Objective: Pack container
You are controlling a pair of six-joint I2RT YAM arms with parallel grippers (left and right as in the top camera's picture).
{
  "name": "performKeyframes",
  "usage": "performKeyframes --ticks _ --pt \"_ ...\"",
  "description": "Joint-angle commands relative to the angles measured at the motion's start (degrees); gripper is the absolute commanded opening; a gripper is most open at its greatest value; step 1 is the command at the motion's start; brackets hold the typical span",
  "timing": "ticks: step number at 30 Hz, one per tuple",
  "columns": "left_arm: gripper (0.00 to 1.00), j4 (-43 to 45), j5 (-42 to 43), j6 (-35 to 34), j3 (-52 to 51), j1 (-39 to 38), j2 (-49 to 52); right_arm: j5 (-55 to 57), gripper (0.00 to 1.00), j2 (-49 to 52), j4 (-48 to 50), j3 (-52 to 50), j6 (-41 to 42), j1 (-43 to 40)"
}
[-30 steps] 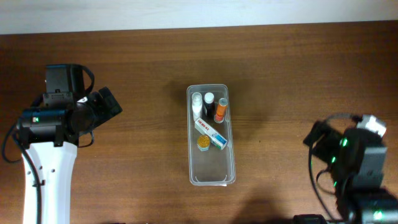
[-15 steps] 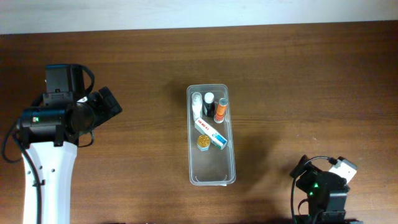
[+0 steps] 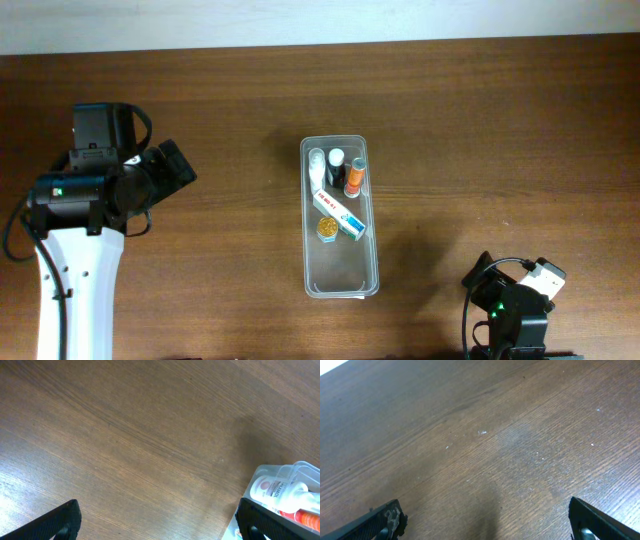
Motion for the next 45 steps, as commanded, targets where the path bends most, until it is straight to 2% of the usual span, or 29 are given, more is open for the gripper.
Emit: performKeyframes --ticks 1,27,31,38,40,45 --pt "1.0 0.0 0.0 0.2 0.4 0.3 0.0 1.1 0.98 -0.7 0.5 -0.7 -0.5 -0.3" --pt "1.0 -0.1 -0.1 0.2 0.4 0.3 0.0 1.1 0.98 -0.7 0.5 -0.7 -0.5 -0.3" --pt "0.99 -0.4 -6.3 0.2 0.4 0.3 -0.7 1.1 0.98 -0.7 0.5 -0.7 -0.5 -0.3" --pt "0.99 -0.4 -7.8 0.2 0.3 0.3 -3.7 1.1 0.98 -0.7 0.5 -0.7 -0.5 -0.3" --pt "1.0 1.8 -8.0 2.3 0.1 0.3 -5.4 1.1 0.98 -0.7 0.5 -0.7 -0.5 -0.3" --pt "1.0 10.3 -5.4 13.6 -2.3 0.3 -10.3 1.1 0.98 -0.7 0.5 -0.7 -0.5 -0.3"
